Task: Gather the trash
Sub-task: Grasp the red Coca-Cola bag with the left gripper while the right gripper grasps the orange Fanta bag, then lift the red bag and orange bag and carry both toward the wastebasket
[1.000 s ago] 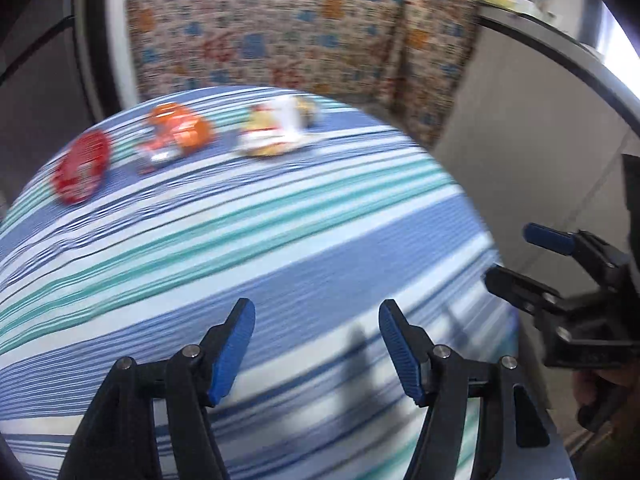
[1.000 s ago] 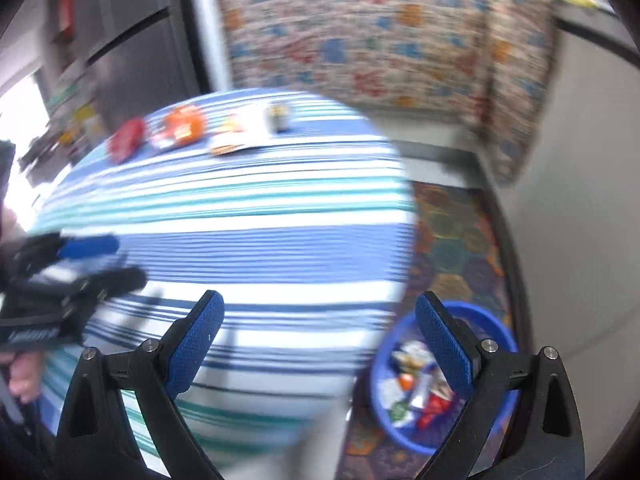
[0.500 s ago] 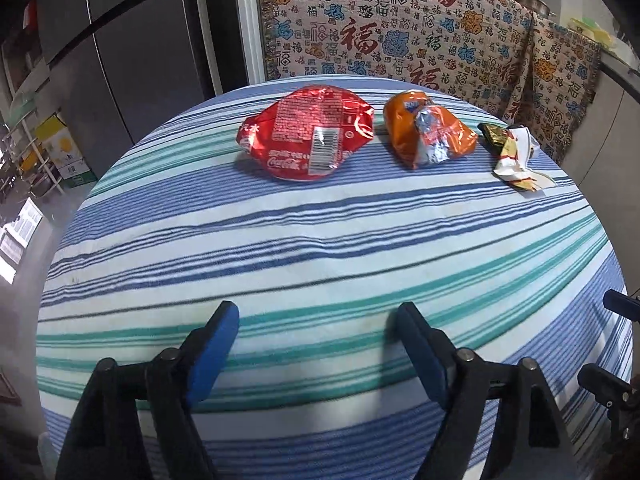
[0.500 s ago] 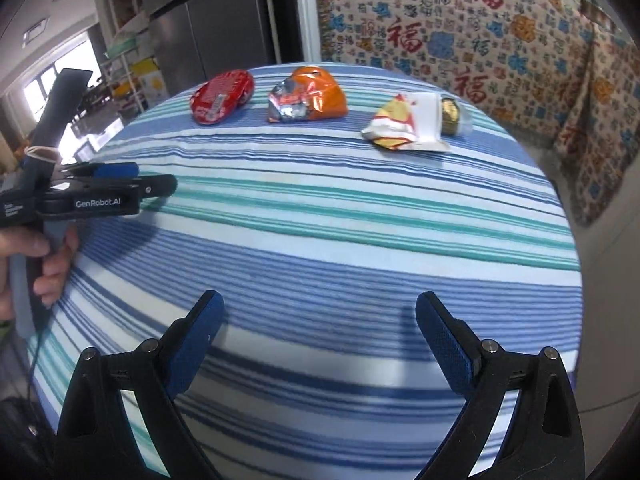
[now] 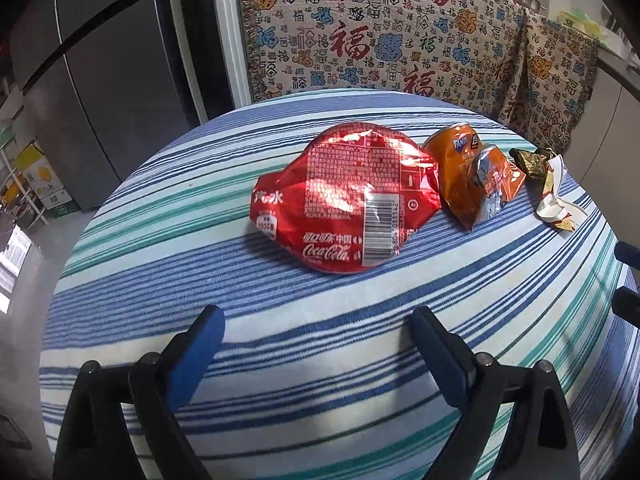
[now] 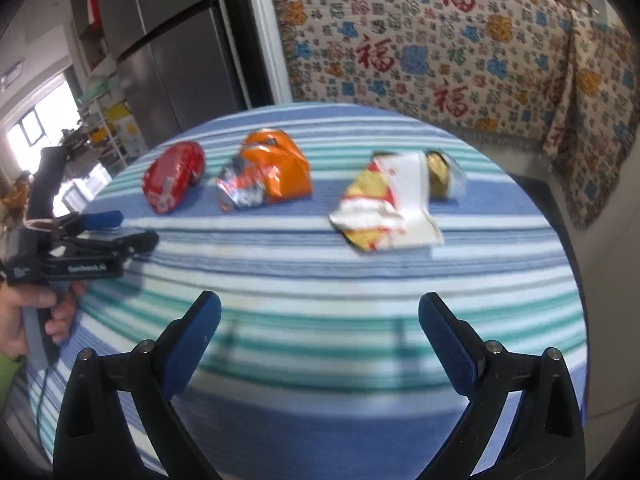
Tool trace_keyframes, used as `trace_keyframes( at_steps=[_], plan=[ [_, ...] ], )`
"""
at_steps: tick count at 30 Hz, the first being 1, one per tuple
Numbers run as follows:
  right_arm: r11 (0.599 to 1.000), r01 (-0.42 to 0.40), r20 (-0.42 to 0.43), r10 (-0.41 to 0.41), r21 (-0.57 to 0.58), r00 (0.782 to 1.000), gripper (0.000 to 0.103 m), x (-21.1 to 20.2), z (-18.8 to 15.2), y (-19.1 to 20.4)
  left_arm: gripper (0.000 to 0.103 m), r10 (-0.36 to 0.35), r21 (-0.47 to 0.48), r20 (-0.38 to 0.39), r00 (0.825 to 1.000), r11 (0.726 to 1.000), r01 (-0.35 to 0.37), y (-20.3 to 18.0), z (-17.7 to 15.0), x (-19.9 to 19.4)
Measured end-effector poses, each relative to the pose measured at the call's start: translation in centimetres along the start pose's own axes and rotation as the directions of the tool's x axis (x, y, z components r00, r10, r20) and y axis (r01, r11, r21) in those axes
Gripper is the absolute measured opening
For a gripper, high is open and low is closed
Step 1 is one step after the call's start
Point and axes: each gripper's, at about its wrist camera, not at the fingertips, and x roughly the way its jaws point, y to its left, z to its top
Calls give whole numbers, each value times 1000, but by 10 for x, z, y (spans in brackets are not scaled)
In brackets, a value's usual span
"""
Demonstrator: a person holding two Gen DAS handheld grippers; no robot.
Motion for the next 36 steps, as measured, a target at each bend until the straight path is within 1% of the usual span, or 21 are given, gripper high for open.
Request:
trace_keyframes(
  at_steps=[2,5,14,17,19,20,21,22,23,24,27,29,30,31,34,36],
  plan=[
    [1000,-20,7,20,-22,1000,103,13,10,8,96,-27,0,3,1000,1000,27,3,5,4],
    [999,-28,20,29,-38,999,103,30,25,16,96,-61,2,10,998,998,61,7,10,6],
    [992,-66,-6,66,-110,998,103,82,65,37,96,-65,56,3,998,996,65,5,28,20],
    [989,-54,-24,51,-140,998,103,95,73,42,96,-59,83,17,998,995,57,5,33,22],
    [986,-46,-49,38,-161,998,103,105,77,44,96,-67,95,23,997,993,65,7,37,24],
    [986,-27,-47,19,-162,999,103,108,77,45,96,-73,97,22,997,993,70,7,39,25],
    [986,-24,-52,16,-163,999,99,110,77,45,96,-80,97,24,997,992,77,7,40,26],
    [987,-29,-50,22,-160,999,86,109,76,43,95,-97,103,29,995,990,93,8,41,26],
    [988,-28,-45,22,-152,999,85,107,75,41,94,-108,103,35,994,989,104,9,42,25],
    [990,-20,-43,14,-139,999,85,104,74,39,89,-115,105,43,992,988,110,9,41,24],
    [994,-24,-40,20,-111,999,85,95,68,31,82,-122,119,79,989,987,112,7,40,16],
    [995,-28,-32,25,-100,999,85,85,62,27,82,-105,123,112,988,988,91,5,38,10],
    [995,-31,-28,29,-98,999,85,79,59,26,82,-107,121,121,987,988,93,4,38,8],
    [995,-32,-25,30,-96,999,85,75,57,25,79,-109,115,128,986,989,94,3,36,6],
    [995,-41,-28,38,-91,999,85,59,45,24,79,-114,107,125,986,989,101,0,31,2],
    [995,-43,-28,41,-90,999,85,49,37,24,79,-122,122,123,985,987,107,-5,24,-4]
  ],
)
